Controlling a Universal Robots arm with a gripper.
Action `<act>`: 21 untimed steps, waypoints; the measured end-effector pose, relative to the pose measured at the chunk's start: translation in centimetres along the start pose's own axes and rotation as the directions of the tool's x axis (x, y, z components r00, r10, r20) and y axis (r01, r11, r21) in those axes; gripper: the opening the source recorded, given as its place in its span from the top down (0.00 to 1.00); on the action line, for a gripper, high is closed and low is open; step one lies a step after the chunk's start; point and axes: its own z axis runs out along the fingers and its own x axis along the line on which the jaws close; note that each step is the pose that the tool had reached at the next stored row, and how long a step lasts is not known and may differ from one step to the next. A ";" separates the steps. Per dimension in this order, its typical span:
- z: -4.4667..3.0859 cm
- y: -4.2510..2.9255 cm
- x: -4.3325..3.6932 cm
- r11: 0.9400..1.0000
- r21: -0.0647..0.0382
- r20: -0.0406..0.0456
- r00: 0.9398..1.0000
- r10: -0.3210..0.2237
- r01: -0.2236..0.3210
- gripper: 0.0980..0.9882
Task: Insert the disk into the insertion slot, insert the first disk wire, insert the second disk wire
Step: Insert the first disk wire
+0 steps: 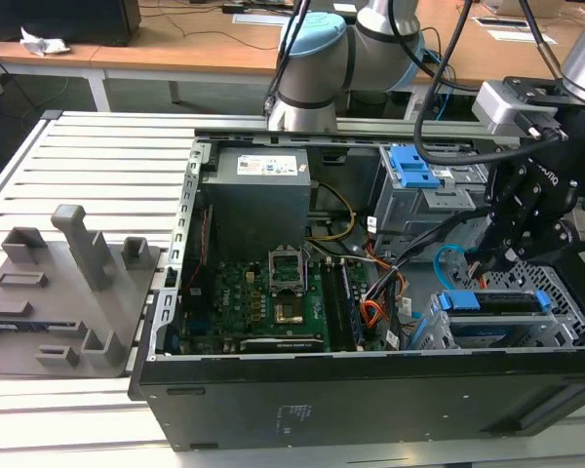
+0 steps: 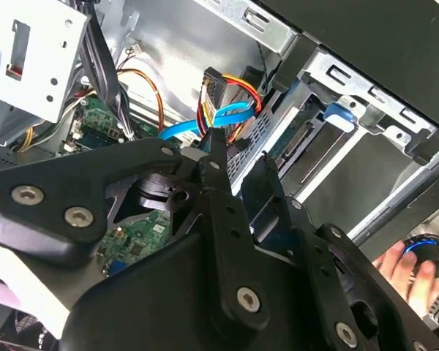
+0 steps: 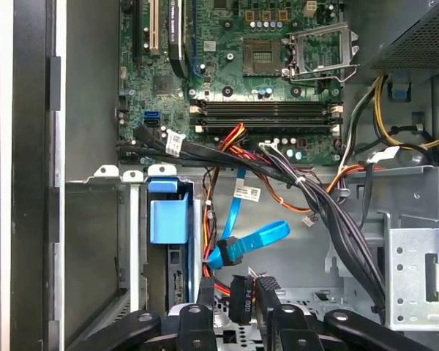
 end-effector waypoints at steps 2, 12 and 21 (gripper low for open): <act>0.00 0.00 0.00 1.000 0.000 -0.001 1.000 0.000 0.000 0.70; 0.03 -0.02 1.02 1.000 0.000 -0.004 1.000 0.000 0.000 0.91; 0.57 -1.60 3.74 1.000 -0.011 0.038 0.999 -0.002 0.002 0.91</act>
